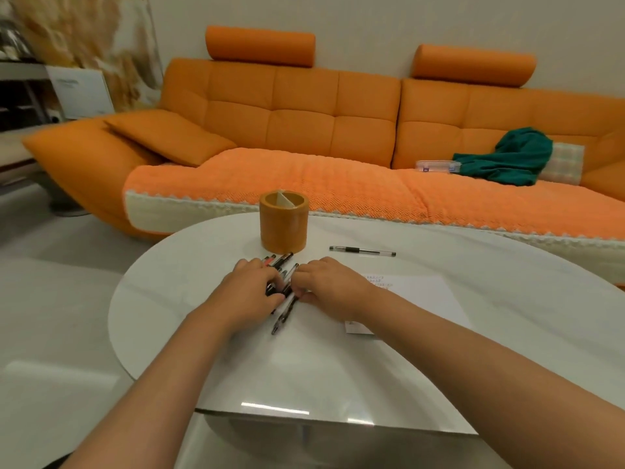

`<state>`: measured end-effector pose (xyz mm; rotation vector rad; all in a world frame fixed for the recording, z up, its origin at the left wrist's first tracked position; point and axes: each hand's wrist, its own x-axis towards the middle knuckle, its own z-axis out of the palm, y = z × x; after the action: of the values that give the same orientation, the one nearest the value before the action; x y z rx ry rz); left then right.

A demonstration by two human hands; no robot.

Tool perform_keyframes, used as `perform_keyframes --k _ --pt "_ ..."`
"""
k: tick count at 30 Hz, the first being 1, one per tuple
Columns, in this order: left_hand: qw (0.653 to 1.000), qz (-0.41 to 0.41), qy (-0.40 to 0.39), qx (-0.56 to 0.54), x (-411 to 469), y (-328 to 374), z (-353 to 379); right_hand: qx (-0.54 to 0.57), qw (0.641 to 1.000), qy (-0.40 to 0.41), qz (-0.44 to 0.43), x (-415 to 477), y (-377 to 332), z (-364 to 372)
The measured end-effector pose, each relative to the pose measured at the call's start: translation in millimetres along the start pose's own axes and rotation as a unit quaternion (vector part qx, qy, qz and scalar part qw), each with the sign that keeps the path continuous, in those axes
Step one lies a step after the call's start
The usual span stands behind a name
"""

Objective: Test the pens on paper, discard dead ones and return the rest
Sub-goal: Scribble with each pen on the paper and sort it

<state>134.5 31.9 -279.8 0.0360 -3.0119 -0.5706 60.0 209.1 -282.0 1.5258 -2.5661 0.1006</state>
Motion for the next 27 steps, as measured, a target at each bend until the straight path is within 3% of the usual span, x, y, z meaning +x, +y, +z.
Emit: perform_keyframes --k 6,11,16,22,24,27 --pt "1.0 0.015 -0.011 -0.014 -0.6 11.2 -4.9 -0.039 0.998 0.018 -0.041 -8.2 11.6 4.1" --pt "0.997 0.019 -0.045 -0.062 2.8 26.4 -9.7 -0.019 0.997 0.07 0.034 -24.9 29.9 -10.0" --pt "0.984 0.014 0.009 -0.175 12.5 48.4 1.8 0.035 0.99 0.092 0.104 -52.1 41.3 -24.4" --pt "0.956 0.051 0.009 -0.288 26.8 80.7 21.6 0.064 0.99 0.065 0.108 -78.2 44.3 -14.6" --pt "0.962 0.068 -0.013 -0.264 31.7 82.8 27.3 0.052 0.988 0.048 0.136 -85.8 47.8 -13.7" --pt "0.986 0.093 -0.016 -0.139 40.0 77.7 36.4 0.013 0.984 0.04 0.171 -91.2 51.0 -12.1"
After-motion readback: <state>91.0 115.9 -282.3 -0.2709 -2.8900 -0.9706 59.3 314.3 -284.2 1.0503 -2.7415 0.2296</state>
